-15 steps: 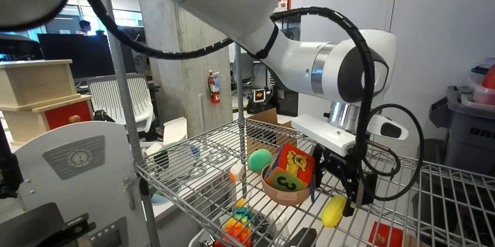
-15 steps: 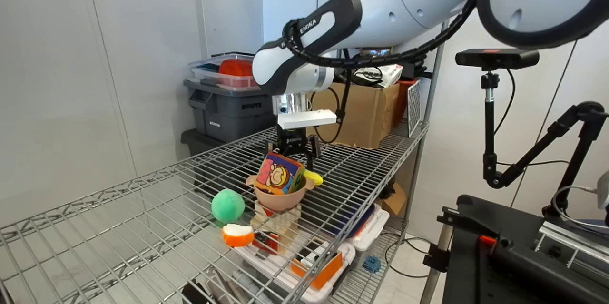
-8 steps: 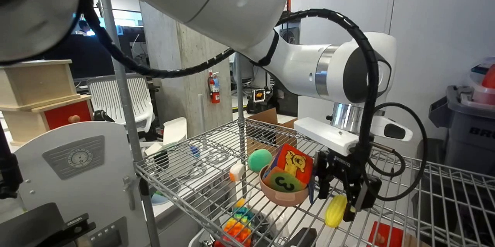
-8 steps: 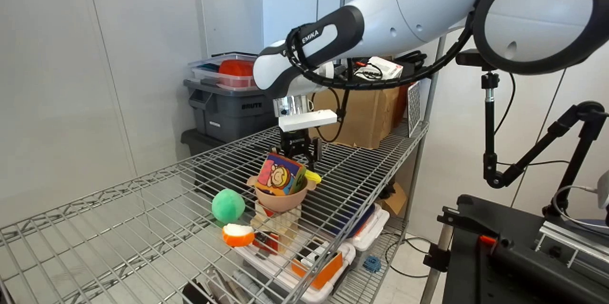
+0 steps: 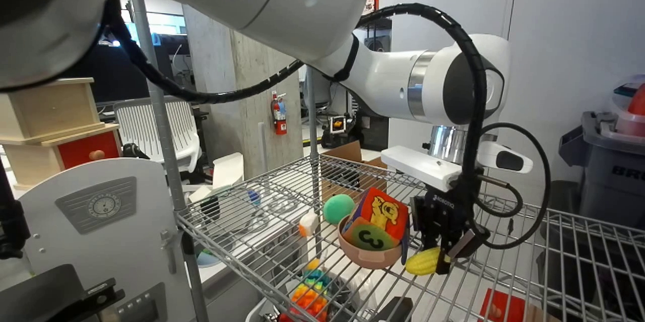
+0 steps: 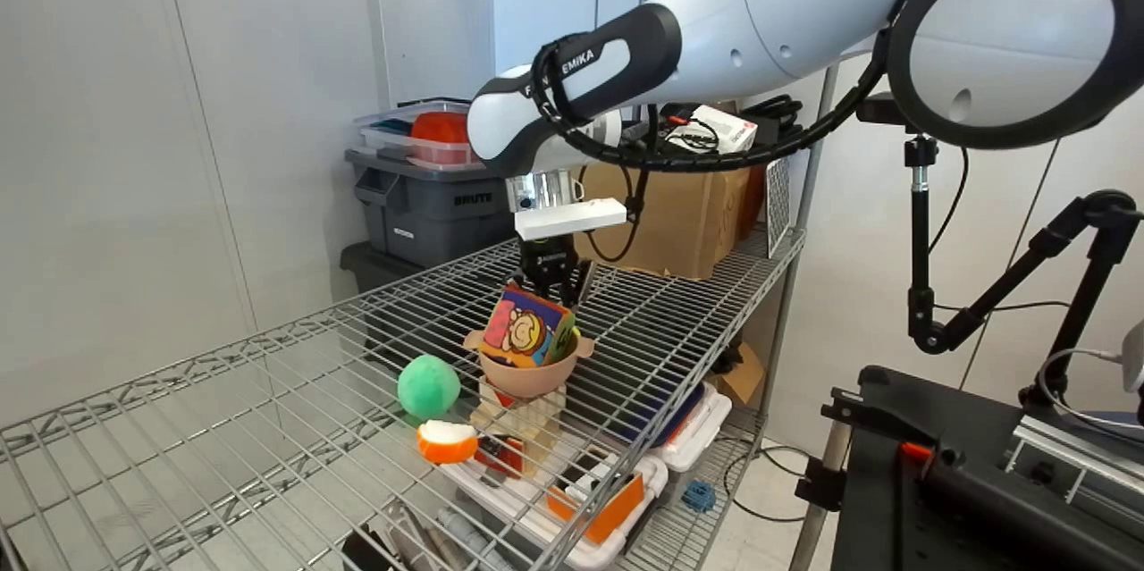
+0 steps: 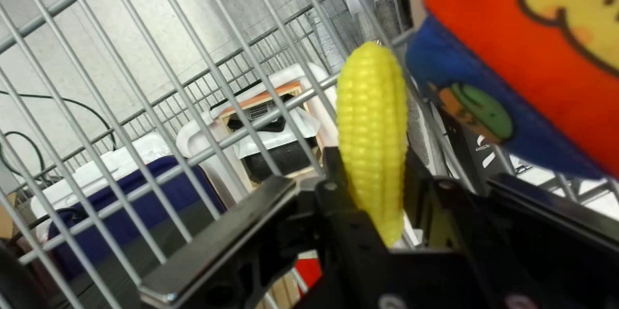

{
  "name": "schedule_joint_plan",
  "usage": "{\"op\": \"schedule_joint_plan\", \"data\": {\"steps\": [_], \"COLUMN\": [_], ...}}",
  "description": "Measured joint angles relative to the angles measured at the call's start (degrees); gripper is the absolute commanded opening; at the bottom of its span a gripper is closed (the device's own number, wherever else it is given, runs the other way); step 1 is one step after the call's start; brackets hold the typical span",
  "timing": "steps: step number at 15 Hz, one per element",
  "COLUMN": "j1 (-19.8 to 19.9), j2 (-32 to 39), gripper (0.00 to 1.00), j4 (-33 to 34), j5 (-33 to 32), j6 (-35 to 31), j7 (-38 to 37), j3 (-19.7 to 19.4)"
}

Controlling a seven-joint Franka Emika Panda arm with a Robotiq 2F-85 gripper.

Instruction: Move the cob of maize to the left

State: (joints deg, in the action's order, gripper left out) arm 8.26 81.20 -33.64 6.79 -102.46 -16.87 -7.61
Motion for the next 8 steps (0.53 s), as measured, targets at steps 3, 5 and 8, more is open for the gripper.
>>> {"op": "schedule_joint_plan", "data": {"steps": [3, 5, 8], "j1": [1.50, 2.50, 3.20], "j2": [-0.70, -2.35, -6.58], "gripper": [0.08, 0.08, 0.08], "j4": [1.15, 1.86, 2.53], "j5": [0.02, 0.07, 0.18], "j6": [0.38, 1.42, 3.71], "j7": [-0.02, -0.01, 0.51], "j3": [-0.41, -0.43, -0.25]}}
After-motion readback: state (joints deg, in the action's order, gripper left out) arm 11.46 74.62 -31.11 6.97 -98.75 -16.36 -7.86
